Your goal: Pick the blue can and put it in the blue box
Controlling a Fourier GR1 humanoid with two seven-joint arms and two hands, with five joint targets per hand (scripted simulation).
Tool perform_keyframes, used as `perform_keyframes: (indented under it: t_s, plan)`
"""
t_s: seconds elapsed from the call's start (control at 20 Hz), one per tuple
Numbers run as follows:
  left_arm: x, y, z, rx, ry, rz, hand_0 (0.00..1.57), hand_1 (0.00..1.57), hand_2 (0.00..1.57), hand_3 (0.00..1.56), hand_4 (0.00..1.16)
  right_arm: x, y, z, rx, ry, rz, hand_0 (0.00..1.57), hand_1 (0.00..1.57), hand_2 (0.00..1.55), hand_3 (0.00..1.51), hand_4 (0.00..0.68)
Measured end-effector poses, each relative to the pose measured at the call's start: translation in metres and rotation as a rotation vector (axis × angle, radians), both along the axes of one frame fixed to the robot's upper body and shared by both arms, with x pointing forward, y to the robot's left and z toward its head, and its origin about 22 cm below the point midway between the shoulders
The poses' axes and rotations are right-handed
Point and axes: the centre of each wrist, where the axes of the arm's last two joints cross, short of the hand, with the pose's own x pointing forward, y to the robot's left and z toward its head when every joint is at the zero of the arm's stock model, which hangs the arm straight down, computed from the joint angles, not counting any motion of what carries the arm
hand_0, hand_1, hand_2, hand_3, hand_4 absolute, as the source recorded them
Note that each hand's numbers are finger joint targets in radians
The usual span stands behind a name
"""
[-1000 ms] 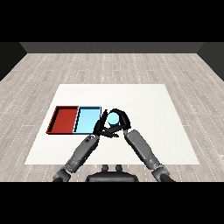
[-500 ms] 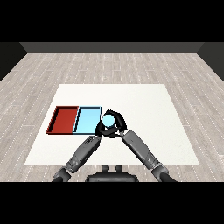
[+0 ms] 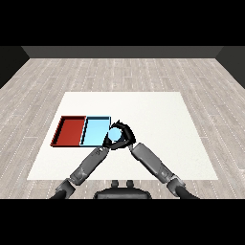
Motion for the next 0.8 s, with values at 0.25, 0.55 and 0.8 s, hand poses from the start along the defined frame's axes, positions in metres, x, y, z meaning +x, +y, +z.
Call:
perform_keyframes:
  t_s: [0.25, 0.55, 0.8]
  plan:
    - [-0.007, -0.002, 0.000, -0.060, -0.001, 0.043, 1.01, 1.01, 1.04, 0.90, 0.70, -0.001, -0.001, -0.001, 0.017, -0.014, 0.016, 1.44, 1.44, 1.45, 1.40, 0.611]
    - [-0.005, -0.002, 0.005, -0.109, -0.011, 0.071, 0.58, 0.58, 0.71, 0.50, 0.66, 0.000, 0.004, 0.007, 0.018, 0.002, 0.029, 1.44, 1.44, 1.45, 1.39, 0.591]
    - [-0.009, -0.004, 0.001, -0.158, 0.008, 0.083, 1.41, 1.41, 1.40, 1.28, 0.60, 0.001, 0.003, 0.007, 0.025, 0.011, 0.035, 1.43, 1.43, 1.46, 1.40, 0.574]
